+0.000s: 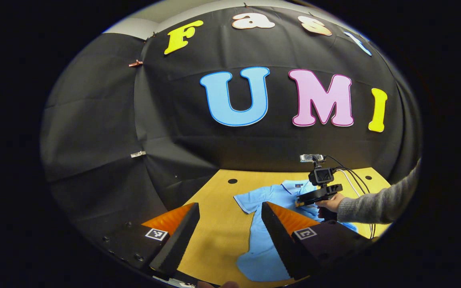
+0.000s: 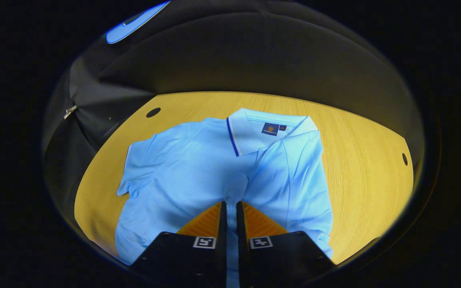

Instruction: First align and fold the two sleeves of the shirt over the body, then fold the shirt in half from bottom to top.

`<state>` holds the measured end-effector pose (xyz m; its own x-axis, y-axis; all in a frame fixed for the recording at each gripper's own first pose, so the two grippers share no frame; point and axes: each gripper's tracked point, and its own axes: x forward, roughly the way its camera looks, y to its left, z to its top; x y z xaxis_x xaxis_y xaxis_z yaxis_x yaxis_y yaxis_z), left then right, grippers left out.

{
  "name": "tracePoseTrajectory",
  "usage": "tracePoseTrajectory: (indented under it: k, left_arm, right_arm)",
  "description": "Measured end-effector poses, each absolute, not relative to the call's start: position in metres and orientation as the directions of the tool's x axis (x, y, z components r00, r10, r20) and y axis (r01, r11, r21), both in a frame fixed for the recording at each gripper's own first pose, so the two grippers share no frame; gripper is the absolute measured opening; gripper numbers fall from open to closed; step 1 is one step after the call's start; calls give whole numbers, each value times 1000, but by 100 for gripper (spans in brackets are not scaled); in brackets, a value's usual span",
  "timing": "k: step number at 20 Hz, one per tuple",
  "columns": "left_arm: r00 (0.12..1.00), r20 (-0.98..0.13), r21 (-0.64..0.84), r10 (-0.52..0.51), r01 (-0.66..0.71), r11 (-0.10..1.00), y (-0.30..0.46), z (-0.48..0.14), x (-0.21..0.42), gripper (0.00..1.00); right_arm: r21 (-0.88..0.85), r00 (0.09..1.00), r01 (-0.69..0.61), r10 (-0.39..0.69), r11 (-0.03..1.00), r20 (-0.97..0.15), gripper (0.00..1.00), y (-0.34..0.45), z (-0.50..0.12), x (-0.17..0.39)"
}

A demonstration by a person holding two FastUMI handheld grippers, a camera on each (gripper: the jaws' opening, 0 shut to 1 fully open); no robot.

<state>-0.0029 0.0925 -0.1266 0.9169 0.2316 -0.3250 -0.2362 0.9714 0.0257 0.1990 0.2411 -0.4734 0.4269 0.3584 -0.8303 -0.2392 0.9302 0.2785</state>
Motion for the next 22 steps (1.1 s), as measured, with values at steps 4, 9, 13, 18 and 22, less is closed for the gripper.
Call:
tracePoseTrajectory:
  k: [4, 9, 13, 18, 22]
  left_arm:
    - [907, -357, 22, 224, -231, 973, 98, -146, 18, 98]
    - [906, -358, 34, 226, -229, 973, 106, -172, 70, 98]
    - [908, -377, 55, 184, -176, 983, 104, -203, 116, 98]
    - [893, -428, 34, 141, -140, 990, 103, -249, 170, 99]
    - [850, -508, 32, 136, -139, 990, 103, -293, 207, 99]
  right_arm:
    - [309, 431, -240, 387, 920, -816, 43, 251, -469, 197]
    - [332, 485, -257, 418, 908, -768, 77, 258, -457, 198]
    - [331, 599, -283, 436, 900, -672, 93, 249, -425, 204]
    - [306, 724, -288, 416, 907, -550, 97, 212, -365, 205]
    - [300, 772, -304, 418, 904, -479, 97, 172, -320, 186]
